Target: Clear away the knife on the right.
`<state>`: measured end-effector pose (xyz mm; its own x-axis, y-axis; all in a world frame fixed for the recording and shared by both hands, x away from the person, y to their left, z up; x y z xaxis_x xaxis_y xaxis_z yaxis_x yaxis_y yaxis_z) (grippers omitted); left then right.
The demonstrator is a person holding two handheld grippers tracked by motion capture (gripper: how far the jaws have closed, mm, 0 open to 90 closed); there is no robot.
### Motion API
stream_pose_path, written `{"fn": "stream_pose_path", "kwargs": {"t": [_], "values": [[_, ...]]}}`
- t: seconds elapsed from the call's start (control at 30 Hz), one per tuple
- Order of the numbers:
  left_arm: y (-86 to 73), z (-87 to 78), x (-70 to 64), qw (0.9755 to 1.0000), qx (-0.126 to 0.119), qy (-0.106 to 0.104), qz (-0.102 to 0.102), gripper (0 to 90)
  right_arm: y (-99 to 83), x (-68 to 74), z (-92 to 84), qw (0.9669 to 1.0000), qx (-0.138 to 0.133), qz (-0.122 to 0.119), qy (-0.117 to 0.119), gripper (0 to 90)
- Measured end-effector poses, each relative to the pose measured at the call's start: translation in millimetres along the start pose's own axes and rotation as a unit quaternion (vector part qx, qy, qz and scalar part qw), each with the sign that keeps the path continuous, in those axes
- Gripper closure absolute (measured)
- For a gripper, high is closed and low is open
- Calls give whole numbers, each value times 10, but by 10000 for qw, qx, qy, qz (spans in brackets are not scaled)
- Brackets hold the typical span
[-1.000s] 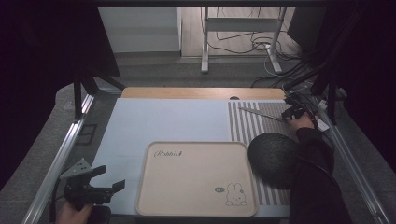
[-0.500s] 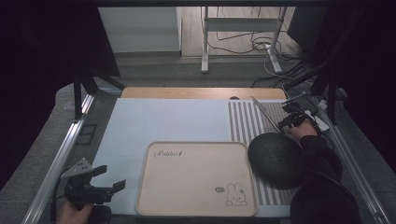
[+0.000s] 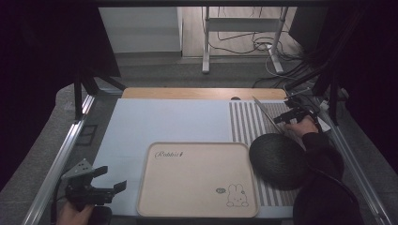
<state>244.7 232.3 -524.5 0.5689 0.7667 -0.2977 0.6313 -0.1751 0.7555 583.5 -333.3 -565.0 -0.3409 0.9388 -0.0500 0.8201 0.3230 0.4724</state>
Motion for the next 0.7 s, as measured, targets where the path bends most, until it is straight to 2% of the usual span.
{"fn": "stream_pose_path", "kwargs": {"t": [0.1,0.17,0.3,0.47,0.6,0.7], "values": [[-1,0,0,10000,3,0,-2,28,37,59,47,10000,40,27,23,83],[-2,-1,0,10000,1,-1,-6,28,53,84,89,9999,53,-75,-115,1],[-3,0,1,10000,7,1,-3,28,87,115,156,9994,91,-159,-282,0],[-4,0,1,10000,10,-2,-9,28,102,172,280,9987,162,-354,-336,0],[-5,0,1,10000,13,1,-5,28,96,196,369,9977,302,-485,-364,90],[-7,-2,2,10000,16,2,-2,28,145,180,361,9984,205,-423,-309,220]]}}
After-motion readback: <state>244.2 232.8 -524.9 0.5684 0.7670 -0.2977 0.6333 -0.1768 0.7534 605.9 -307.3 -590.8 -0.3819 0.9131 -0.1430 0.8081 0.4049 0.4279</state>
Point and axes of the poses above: each handheld gripper's, and its own axes: z roughly forward along the jaws, y roughly out of its top, x roughly to its left, the point moved 10 cm from there along z, roughly forward along the jaws, and after that the axes turned 6 degrees about -y, right-handed, at the moved point
